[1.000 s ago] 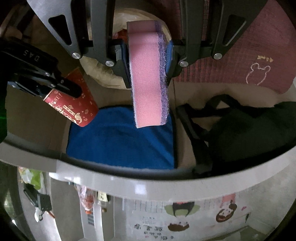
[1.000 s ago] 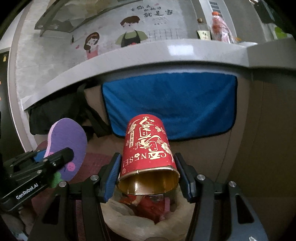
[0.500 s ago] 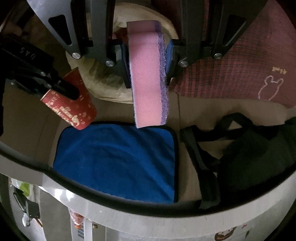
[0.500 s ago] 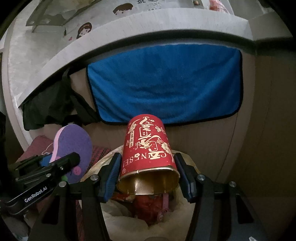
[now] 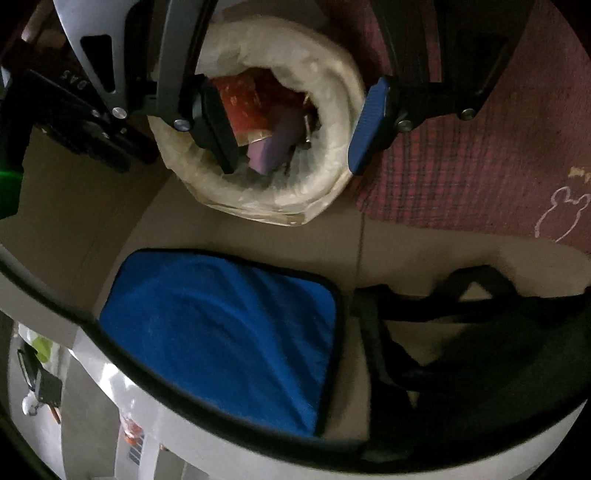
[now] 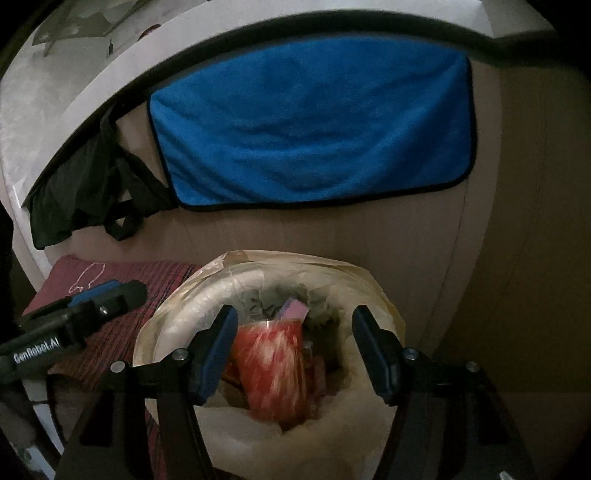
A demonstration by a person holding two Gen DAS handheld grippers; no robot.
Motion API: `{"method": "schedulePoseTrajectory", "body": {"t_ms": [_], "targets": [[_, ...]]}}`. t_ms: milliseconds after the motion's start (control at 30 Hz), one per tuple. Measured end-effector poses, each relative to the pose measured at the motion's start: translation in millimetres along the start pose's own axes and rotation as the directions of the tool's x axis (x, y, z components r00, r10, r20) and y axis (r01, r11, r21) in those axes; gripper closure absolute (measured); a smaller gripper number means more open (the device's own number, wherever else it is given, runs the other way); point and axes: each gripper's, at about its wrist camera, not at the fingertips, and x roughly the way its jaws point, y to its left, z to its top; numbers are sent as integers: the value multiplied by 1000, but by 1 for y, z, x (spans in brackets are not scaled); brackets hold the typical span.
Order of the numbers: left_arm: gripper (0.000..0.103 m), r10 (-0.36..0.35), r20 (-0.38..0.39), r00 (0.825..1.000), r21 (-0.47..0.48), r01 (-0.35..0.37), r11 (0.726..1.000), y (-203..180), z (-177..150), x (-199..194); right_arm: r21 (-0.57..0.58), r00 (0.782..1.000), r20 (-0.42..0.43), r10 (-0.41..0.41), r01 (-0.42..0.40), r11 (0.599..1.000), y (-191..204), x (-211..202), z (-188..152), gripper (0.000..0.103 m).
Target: Collect trash
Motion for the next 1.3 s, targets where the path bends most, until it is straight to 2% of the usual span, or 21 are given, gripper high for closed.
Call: {"method": "schedulePoseTrajectory", "body": {"t_ms": [200, 367, 467, 533, 600, 700, 800, 900, 967, 1000, 1067, 1300], "targets": [[41, 60, 37, 997, 20, -61, 998, -3, -25, -62, -3, 999, 38, 11, -11, 1000, 16, -43, -13, 41], [41, 113, 116, 987, 42, -118, 992, -16, -65, -134, -55, 995, 100, 10, -4, 998, 44, -96, -35, 41], [41, 155, 145, 977, 24, -160, 987, -20, -92, -173, -82, 991, 123, 42, -32, 996, 62, -129, -55, 41], [41, 192, 171, 966, 28, -200, 979, -26, -113, -199, -84, 990, 113, 89, -79, 993, 72, -150, -71, 41], [41, 202, 209, 957, 73, -221, 973, -35, -130, -221, -89, 987, 105, 122, -113, 990, 82, -168, -85, 41], [41, 189, 252, 949, 159, -233, 959, -50, -154, -249, -108, 984, 141, 112, -97, 989, 94, -198, -107, 41], [41, 198, 248, 948, 164, -243, 956, -53, -166, -267, -127, 980, 187, 70, -47, 991, 103, -224, -131, 41], [41, 246, 245, 938, 178, -293, 939, -57, -173, -279, -124, 978, 202, 45, -20, 992, 109, -242, -149, 41], [41, 289, 271, 918, 178, -343, 922, -59, -179, -287, -116, 978, 208, 36, -12, 993, 114, -251, -159, 41], [41, 318, 290, 903, 170, -375, 911, -61, -182, -292, -113, 977, 211, 30, -6, 994, 114, -254, -162, 41], [41, 340, 308, 888, 155, -400, 903, -61, -185, -299, -101, 975, 221, 18, 5, 995, 118, -260, -170, 41], [41, 356, 287, 889, 118, -402, 908, -53, -188, -307, -76, 976, 218, 23, -6, 997, 118, -257, -172, 41]]}}
